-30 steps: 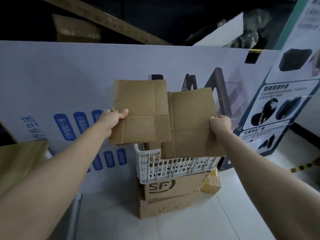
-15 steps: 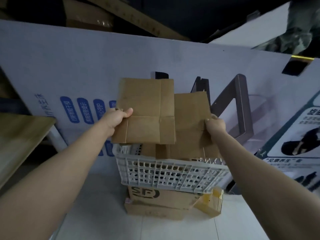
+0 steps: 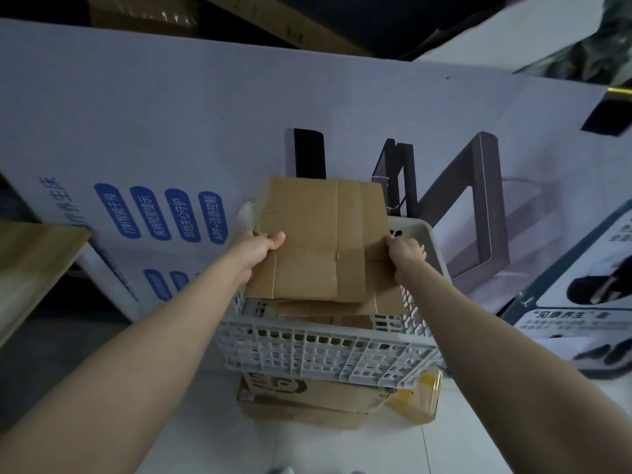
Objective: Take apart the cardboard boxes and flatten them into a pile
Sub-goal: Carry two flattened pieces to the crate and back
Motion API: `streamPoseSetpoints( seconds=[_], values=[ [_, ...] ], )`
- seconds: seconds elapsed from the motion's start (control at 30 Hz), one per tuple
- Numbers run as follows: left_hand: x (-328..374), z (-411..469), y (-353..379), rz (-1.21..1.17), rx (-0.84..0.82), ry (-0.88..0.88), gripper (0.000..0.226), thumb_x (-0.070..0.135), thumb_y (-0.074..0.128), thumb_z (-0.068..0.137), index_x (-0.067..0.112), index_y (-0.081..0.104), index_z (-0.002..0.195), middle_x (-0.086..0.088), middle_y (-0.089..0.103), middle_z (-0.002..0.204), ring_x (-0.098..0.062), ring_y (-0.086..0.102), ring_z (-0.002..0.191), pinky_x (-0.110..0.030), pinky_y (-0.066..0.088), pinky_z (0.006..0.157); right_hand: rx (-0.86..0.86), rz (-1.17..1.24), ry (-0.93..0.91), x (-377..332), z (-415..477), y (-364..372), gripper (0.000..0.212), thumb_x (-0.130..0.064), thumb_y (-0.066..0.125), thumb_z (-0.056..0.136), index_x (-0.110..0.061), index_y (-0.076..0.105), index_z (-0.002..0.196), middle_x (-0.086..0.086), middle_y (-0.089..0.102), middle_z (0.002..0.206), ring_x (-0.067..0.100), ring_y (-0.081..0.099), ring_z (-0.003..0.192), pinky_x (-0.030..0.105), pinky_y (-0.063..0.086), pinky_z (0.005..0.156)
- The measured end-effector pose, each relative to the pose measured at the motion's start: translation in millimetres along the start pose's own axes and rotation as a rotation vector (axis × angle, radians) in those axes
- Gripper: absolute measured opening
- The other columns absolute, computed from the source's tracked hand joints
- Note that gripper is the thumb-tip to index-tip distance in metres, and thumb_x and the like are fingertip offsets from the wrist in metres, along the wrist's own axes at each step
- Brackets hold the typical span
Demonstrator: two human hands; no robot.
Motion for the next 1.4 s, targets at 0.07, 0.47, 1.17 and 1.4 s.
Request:
streamPoseSetpoints(
  seconds=[0.07, 0.47, 1.17, 1.4],
  values=[
    [-6.2, 5.1, 7.1, 0.005, 0.006, -0.029, 0.066, 0.035, 0.067, 0.086, 0.007, 0.038, 0.139, -0.009, 0.048, 0.139, -0.028, 0.045, 0.126, -0.048, 0.034, 0.109, -0.042, 0.054, 0.007, 4.9, 15.0, 7.0, 0.032, -0.015, 0.043, 0.099, 0.000, 0.055, 0.125, -0.003, 0.043, 0.072, 0.009, 0.041, 0.059, 0.021, 0.037, 0.054],
    [-30.2, 19.3, 45.9, -0.098, 0.208, -0.118, 0.083, 0.036, 0.075, 0.077, 0.011, 0.032, 0.143, -0.004, 0.051, 0.137, -0.025, 0.047, 0.126, -0.049, 0.036, 0.107, -0.177, 0.171, 0.167, 11.5, 54.8, 16.4, 0.033, -0.017, 0.033, 0.102, -0.011, 0.054, 0.077, 0.006, 0.051, 0.072, 0.020, 0.048, 0.063, 0.030, 0.041, 0.054],
    [-57.5, 6.1, 122.9, -0.687, 0.299, -0.335, 0.049, 0.034, 0.068, 0.085, 0.006, 0.052, 0.123, -0.011, 0.060, 0.117, -0.030, 0.057, 0.113, -0.053, 0.044, 0.098, -0.522, 0.545, 0.170, 19.2, 72.9, 43.8, 0.040, -0.021, 0.077, 0.079, -0.010, 0.062, 0.115, 0.012, 0.068, 0.112, 0.028, 0.064, 0.101, 0.045, 0.052, 0.092],
    [-77.3, 30.4, 34.9, -0.147, 0.487, -0.343, 0.126, 0.061, 0.085, 0.048, 0.023, 0.020, 0.148, -0.008, 0.032, 0.151, -0.034, 0.036, 0.134, -0.056, 0.033, 0.107, -0.452, 0.320, 0.202, 32.9, 113.2, 27.7, 0.044, -0.016, 0.079, 0.074, -0.011, 0.062, 0.115, 0.010, 0.068, 0.109, 0.029, 0.064, 0.097, 0.045, 0.052, 0.087]
  ],
)
Point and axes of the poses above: each hand's wrist, its own z-axis towards the middle knuckle, its own y-axis out of the palm, x = y × z, the point moved 7 cm from there along z, towards the middle knuckle
